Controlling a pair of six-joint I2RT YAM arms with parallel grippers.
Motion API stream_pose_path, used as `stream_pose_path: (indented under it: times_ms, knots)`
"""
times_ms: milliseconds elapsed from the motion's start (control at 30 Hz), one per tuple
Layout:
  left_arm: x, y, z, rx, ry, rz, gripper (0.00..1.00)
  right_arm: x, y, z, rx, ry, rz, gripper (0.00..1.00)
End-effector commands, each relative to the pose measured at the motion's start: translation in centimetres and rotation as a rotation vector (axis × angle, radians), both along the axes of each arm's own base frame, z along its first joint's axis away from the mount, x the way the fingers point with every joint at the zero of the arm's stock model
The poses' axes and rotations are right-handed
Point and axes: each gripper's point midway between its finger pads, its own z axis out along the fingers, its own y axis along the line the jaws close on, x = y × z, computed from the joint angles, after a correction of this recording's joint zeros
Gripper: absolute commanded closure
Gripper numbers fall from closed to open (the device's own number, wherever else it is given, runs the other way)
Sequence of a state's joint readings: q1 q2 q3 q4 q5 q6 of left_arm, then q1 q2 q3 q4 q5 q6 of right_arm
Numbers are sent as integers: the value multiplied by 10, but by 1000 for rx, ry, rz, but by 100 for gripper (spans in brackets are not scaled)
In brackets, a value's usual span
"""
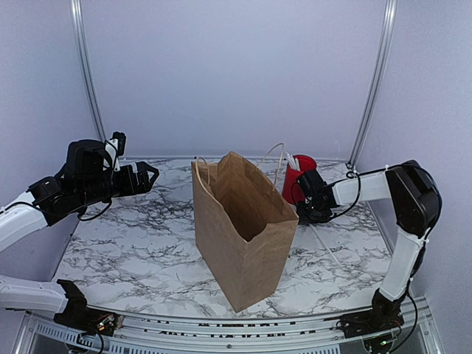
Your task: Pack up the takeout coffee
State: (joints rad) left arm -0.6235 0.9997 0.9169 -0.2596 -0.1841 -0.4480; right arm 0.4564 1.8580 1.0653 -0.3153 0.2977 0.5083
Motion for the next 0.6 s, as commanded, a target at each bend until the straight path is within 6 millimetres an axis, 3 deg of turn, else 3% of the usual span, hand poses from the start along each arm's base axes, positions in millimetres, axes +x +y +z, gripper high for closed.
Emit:
stream_pose_path:
  times_ms: [0,267,567]
  knots:
    - [-1,3,3,8,-9,5,1,-14,-4,1,-29,56,3,100]
    - [-1,4,4,11,-11,7,1,0,-5,66,-2,-95,-8,100]
    - [1,2,4,6,-5,6,1,-4,-13,126,40,-221,-29,100]
